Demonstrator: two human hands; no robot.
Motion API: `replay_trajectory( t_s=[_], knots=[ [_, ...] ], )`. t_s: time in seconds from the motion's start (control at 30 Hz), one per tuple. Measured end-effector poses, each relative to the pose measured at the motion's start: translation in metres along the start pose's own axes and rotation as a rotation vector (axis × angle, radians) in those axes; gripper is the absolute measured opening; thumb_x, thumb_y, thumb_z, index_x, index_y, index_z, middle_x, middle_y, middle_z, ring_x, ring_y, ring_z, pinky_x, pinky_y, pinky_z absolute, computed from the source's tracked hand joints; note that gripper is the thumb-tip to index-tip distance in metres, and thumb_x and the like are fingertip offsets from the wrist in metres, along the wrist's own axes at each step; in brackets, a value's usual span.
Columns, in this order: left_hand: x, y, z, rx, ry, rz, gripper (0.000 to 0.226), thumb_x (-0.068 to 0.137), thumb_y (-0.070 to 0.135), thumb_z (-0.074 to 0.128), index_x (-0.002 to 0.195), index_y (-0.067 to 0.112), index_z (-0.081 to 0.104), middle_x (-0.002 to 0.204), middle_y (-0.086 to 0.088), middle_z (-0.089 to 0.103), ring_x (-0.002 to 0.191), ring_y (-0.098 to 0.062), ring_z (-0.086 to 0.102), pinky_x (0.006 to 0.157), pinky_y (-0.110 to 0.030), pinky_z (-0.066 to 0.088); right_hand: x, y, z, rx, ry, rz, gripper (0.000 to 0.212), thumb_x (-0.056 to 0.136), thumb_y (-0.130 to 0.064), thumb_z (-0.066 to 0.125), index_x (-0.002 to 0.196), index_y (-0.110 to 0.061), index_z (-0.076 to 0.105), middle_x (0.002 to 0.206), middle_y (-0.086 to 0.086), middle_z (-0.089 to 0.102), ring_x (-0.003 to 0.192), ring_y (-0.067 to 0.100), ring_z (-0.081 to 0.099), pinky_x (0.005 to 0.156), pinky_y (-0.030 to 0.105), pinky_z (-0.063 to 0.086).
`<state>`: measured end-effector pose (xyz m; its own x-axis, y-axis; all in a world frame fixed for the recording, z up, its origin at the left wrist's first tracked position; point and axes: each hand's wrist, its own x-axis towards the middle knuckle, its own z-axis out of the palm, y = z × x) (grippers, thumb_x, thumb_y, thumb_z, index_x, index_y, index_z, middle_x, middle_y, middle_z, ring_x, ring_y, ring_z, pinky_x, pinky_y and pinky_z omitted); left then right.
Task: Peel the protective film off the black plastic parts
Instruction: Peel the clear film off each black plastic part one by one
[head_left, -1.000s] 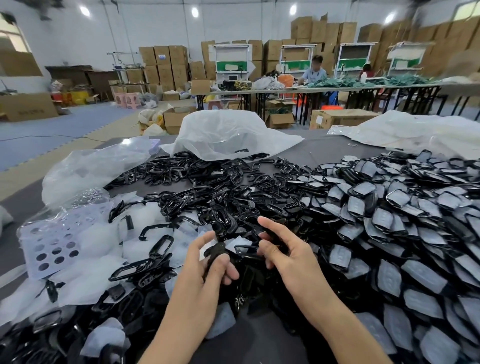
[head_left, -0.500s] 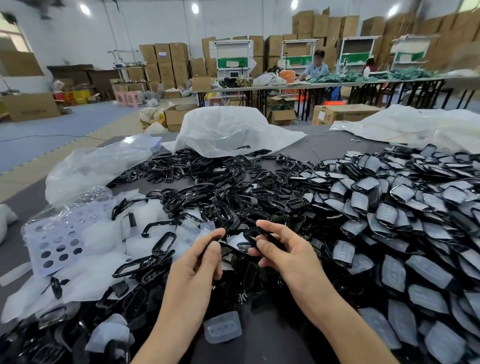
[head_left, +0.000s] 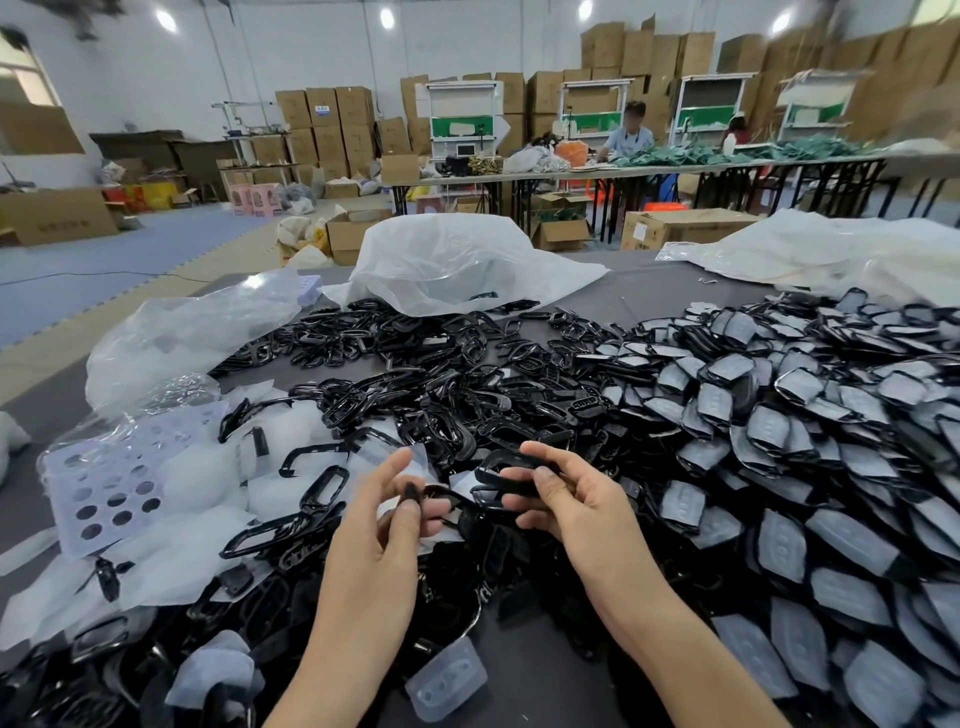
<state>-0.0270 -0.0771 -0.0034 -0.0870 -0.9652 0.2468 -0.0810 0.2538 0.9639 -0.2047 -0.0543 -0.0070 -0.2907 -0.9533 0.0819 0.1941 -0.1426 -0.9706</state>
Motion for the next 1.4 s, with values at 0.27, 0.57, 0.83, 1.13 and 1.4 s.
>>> replay_trajectory(
  t_s=[0.27, 0.57, 0.83, 1.13, 1.4],
  knots=[
    [-0.003, 0.007, 0.0, 0.076, 0.046, 0.018, 0.021, 0.097, 0.015, 0.058, 0.093, 0.03, 0.071, 0.088, 0.017, 0.073, 0.076, 0.005, 0.064, 0.069, -0.007, 0.046, -0.002, 0.001, 0.003, 0.022, 0.006, -0.015, 0.027, 0.102, -0.004, 0.052, 0.111, -0.02, 0.071, 0.097, 0.001, 0.077, 0.091, 0.019, 0.076, 0.074, 0.017, 0.057],
    [-0.003, 0.005, 0.001, -0.138, 0.057, -0.063, 0.006, 0.089, 0.013, 0.069, 0.092, 0.018, 0.072, 0.076, -0.003, 0.074, 0.068, -0.011, 0.07, 0.063, -0.01, 0.051, -0.008, 0.005, 0.01, -0.171, -0.082, -0.065, 0.027, 0.1, -0.01, 0.059, 0.12, -0.022, 0.07, 0.098, -0.004, 0.078, 0.089, 0.015, 0.075, 0.076, 0.019, 0.056],
    [-0.003, -0.002, 0.004, 0.091, 0.033, 0.066, 0.018, 0.09, 0.019, 0.068, 0.084, 0.036, 0.066, 0.083, 0.005, 0.067, 0.078, -0.006, 0.063, 0.074, -0.021, 0.05, -0.017, 0.003, 0.015, -0.393, -0.141, -0.135, 0.028, 0.098, -0.015, 0.062, 0.112, -0.037, 0.072, 0.095, -0.014, 0.076, 0.084, 0.008, 0.072, 0.074, 0.016, 0.053],
    [0.0, -0.006, -0.004, 0.099, -0.155, 0.058, 0.025, 0.094, 0.016, 0.062, 0.1, 0.041, 0.06, 0.081, 0.001, 0.061, 0.072, -0.024, 0.059, 0.066, -0.027, 0.049, -0.019, -0.001, 0.012, -0.469, -0.135, -0.19, 0.027, 0.1, -0.019, 0.059, 0.107, -0.042, 0.072, 0.083, -0.015, 0.073, 0.075, 0.002, 0.067, 0.072, 0.011, 0.049],
    [-0.004, -0.005, -0.003, 0.261, -0.106, 0.191, 0.029, 0.096, 0.022, 0.059, 0.102, 0.05, 0.058, 0.089, 0.015, 0.067, 0.076, -0.005, 0.067, 0.066, -0.006, 0.044, -0.017, -0.003, 0.012, -0.392, -0.166, -0.155, 0.023, 0.1, -0.02, 0.06, 0.106, -0.038, 0.074, 0.087, -0.011, 0.075, 0.079, 0.007, 0.071, 0.072, 0.017, 0.053]
  ],
)
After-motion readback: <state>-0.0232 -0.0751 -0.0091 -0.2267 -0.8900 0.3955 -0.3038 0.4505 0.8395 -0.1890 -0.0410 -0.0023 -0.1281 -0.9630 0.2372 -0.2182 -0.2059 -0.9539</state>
